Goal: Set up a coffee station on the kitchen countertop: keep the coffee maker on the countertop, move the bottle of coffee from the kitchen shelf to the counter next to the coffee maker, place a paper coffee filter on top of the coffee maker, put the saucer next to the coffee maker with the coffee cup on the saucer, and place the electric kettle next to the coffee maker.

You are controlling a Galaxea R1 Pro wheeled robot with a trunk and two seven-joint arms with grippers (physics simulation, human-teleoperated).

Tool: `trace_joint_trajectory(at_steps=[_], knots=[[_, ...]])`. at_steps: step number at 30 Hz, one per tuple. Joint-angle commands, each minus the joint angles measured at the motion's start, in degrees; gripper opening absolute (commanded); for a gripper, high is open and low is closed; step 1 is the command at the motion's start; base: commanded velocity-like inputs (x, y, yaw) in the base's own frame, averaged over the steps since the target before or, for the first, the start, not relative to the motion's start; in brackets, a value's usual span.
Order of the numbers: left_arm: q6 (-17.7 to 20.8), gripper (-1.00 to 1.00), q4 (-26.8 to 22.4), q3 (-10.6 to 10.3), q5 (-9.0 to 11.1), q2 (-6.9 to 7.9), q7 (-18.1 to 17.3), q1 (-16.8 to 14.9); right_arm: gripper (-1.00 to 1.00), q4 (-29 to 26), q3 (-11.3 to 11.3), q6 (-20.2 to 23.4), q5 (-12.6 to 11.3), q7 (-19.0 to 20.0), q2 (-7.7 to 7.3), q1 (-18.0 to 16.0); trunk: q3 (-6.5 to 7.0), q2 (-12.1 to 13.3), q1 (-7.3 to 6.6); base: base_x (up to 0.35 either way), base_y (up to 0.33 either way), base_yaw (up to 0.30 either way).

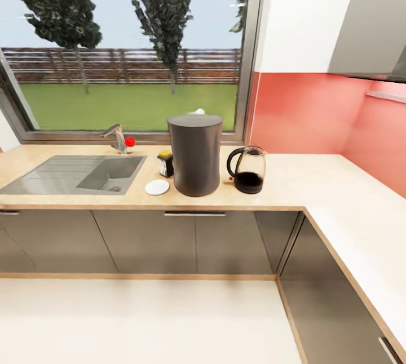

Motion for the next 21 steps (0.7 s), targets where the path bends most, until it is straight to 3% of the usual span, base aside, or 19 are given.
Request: trace_joint_trajectory(at_steps=[1,7,21], knots=[[0.35,1.0,-0.15,-0.49,0.56,0.03,0.23,-0.02,1.0,-0.07,0.48,0.14,-0.59,0.17,-0.17,-0.02,-0.14,-0.11,0.03,0.0,0.0,0.271],[0.3,1.0,-0.16,-0.47,0.76,0.08,0.24,-0.03,1.0,-0.07,0.48,0.14,-0.57,0.3,-1.9,-0.02,-0.28,-0.11,0.03,0.0,0.0,0.272],[0.27,1.0,-0.24,-0.21,0.88,0.15,0.36,-0.03,1.0,-0.07,0.55,0.14,-0.52,0.31,-2.22,-0.02,-0.07,-0.11,0.03,0.0,0.0,0.27]])
